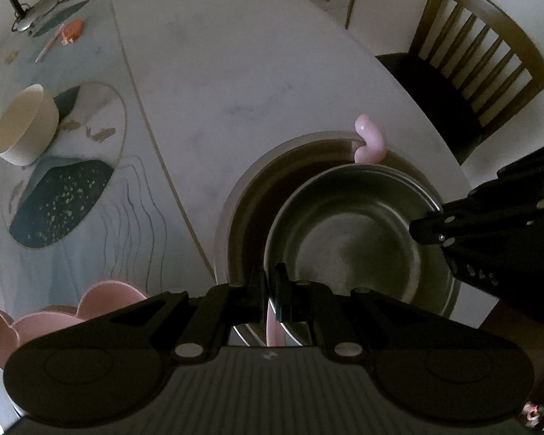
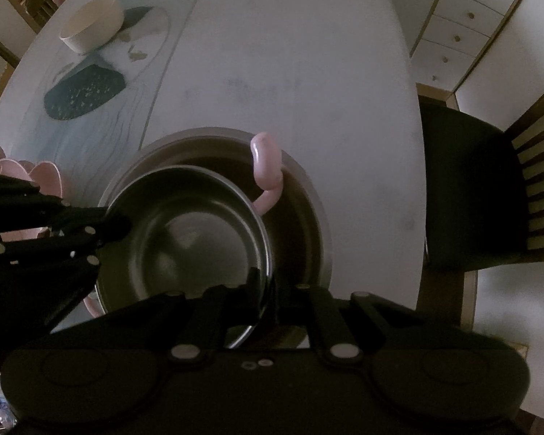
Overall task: Organize plates and bowls
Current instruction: 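Lower the pot into the steel bowl and open both tools, then move both tools to the cream white bowl, then grip the cream white bowl rim with both tools and lift, then carry the cream bowl over the steel bowl and lower it inside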
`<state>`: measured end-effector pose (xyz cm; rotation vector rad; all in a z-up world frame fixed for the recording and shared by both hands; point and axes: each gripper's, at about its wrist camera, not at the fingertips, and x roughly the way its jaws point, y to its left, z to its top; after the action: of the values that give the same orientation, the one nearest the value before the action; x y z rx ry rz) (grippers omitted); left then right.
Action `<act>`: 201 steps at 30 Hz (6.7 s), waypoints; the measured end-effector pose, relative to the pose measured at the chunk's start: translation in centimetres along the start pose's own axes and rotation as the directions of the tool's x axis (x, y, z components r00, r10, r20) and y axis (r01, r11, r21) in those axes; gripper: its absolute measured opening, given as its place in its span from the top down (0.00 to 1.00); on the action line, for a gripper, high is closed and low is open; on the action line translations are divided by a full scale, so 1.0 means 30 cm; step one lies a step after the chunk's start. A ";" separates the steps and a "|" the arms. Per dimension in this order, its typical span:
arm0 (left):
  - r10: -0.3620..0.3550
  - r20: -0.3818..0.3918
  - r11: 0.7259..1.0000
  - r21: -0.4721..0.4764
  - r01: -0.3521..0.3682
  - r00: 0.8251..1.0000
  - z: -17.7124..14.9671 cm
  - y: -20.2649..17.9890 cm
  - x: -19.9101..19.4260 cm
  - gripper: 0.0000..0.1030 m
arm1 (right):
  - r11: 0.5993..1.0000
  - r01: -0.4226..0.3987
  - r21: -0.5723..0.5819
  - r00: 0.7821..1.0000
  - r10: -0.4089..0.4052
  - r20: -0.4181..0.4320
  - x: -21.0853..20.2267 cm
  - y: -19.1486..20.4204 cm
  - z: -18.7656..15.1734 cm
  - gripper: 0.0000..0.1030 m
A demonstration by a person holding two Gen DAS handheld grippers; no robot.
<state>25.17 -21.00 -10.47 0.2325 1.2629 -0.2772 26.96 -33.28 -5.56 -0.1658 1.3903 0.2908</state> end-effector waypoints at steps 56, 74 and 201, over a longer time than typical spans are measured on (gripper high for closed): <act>0.258 0.280 0.900 -0.419 -0.124 0.925 0.052 0.766 -0.378 0.26 | 0.981 -0.122 -0.152 0.944 0.161 0.287 -0.247 0.414 0.500 0.21; 0.310 0.164 0.819 -0.547 -0.176 0.936 0.240 1.123 -0.088 0.26 | 0.970 -0.133 -0.202 0.964 0.174 0.200 0.061 0.608 0.906 0.30; 0.017 0.087 1.000 0.002 -0.017 0.996 -0.055 0.009 -0.056 0.92 | 0.999 0.035 -0.016 0.993 -0.033 0.113 -0.107 0.099 -0.051 0.79</act>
<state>23.32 -20.08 -9.34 0.2307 1.1740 -0.2715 24.13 -31.24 -2.51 -0.1852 1.2723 0.2801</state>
